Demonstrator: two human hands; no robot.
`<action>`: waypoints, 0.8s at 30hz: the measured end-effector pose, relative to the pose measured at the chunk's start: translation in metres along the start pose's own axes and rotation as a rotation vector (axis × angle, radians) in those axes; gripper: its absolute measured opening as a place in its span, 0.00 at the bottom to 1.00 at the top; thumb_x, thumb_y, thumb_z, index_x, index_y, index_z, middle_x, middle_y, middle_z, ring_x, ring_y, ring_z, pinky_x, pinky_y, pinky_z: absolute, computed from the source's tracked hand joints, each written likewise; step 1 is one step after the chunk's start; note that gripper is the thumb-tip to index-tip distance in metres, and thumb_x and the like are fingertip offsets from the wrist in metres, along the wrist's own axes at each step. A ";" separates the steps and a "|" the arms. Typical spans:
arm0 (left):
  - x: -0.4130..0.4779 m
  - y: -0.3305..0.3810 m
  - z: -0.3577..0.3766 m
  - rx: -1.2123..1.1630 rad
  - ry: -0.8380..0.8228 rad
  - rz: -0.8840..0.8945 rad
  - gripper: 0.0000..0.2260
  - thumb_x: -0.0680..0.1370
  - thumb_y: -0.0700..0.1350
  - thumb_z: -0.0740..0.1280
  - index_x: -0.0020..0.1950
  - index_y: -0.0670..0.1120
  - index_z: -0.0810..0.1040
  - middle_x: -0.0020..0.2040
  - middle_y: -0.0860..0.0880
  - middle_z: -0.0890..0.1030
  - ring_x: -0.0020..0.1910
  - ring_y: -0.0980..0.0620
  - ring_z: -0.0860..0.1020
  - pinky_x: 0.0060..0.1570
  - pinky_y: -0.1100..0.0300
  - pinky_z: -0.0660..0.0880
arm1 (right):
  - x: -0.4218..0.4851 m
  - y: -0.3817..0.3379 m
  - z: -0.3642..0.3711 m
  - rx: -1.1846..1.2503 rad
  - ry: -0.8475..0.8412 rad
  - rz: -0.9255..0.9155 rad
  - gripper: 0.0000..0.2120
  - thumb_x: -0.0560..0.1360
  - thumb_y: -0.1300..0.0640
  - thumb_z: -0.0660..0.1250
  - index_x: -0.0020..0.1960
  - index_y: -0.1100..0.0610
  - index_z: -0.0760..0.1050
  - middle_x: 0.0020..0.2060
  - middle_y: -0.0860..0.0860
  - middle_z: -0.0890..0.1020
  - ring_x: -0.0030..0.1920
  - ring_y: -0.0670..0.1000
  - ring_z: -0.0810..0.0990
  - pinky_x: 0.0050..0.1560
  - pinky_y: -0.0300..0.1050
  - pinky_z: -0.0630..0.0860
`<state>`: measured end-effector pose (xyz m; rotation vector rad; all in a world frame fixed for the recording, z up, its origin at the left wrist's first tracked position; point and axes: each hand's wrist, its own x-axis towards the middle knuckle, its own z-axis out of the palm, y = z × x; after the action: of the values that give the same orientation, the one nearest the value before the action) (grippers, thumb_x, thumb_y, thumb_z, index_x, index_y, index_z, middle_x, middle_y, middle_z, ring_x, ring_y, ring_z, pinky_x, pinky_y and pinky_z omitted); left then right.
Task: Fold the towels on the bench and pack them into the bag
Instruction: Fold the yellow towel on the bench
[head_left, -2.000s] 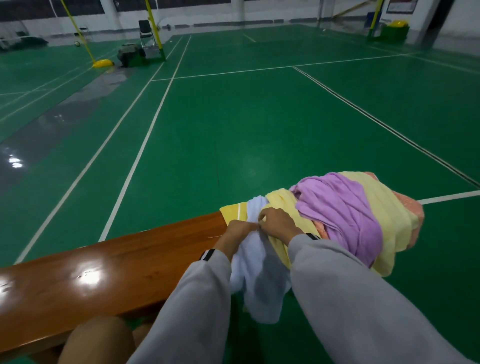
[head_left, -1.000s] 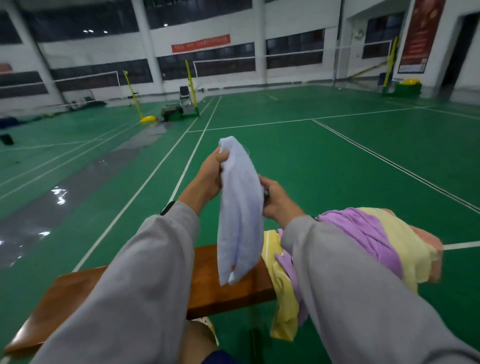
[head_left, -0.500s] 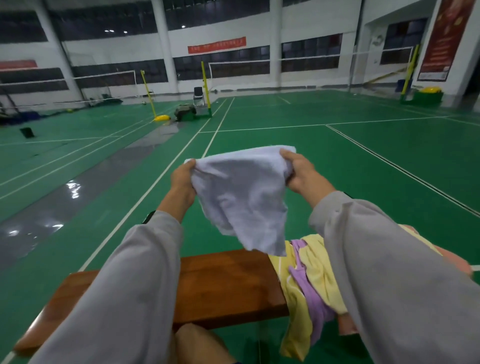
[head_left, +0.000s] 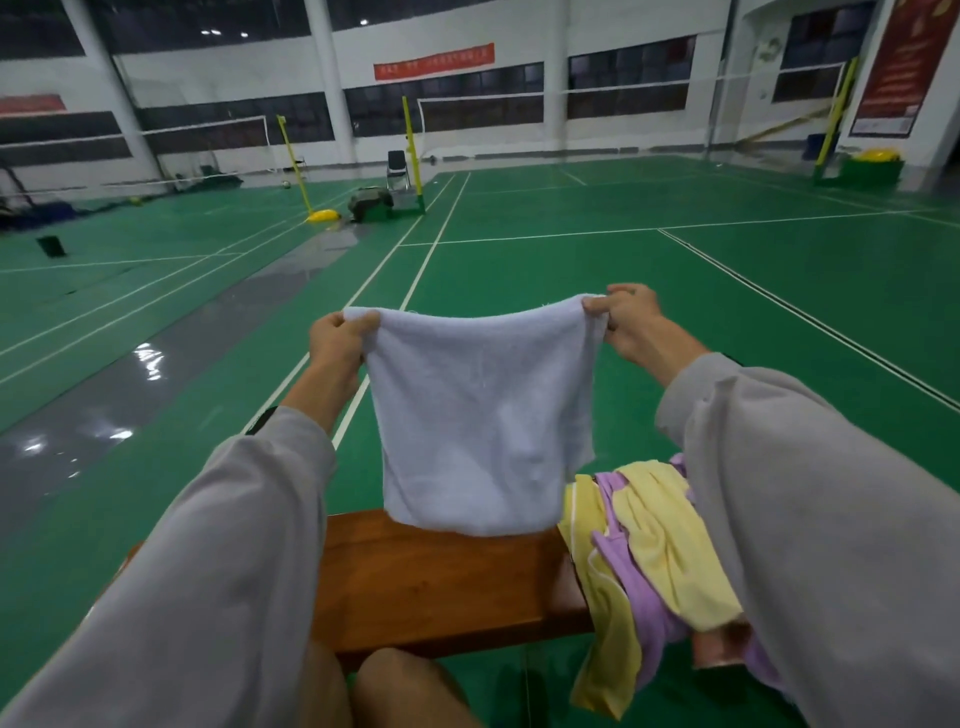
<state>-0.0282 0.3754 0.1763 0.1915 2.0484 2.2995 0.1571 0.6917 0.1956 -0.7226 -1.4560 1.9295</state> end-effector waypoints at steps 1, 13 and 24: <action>0.002 0.000 -0.004 0.035 0.007 0.006 0.18 0.74 0.39 0.76 0.61 0.36 0.78 0.58 0.39 0.81 0.54 0.42 0.81 0.55 0.49 0.82 | 0.003 -0.001 -0.002 -0.065 -0.040 -0.039 0.31 0.70 0.75 0.72 0.69 0.59 0.72 0.55 0.61 0.79 0.47 0.56 0.80 0.44 0.48 0.81; -0.002 0.019 -0.021 0.958 -0.353 0.322 0.09 0.73 0.38 0.73 0.52 0.40 0.86 0.43 0.41 0.86 0.43 0.42 0.85 0.50 0.49 0.84 | -0.007 0.004 0.014 -1.440 -0.219 -0.309 0.11 0.67 0.57 0.77 0.42 0.60 0.77 0.39 0.53 0.76 0.41 0.55 0.77 0.42 0.45 0.73; 0.007 0.005 -0.044 0.459 -0.111 0.157 0.10 0.82 0.40 0.68 0.59 0.34 0.81 0.43 0.39 0.83 0.38 0.44 0.81 0.43 0.51 0.82 | -0.025 0.015 0.029 -0.371 -0.107 0.029 0.08 0.78 0.67 0.66 0.54 0.58 0.80 0.42 0.54 0.81 0.44 0.54 0.80 0.48 0.53 0.82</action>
<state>-0.0407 0.3319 0.1766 0.5023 2.5461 1.8003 0.1507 0.6517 0.1895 -0.8153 -1.9086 1.7596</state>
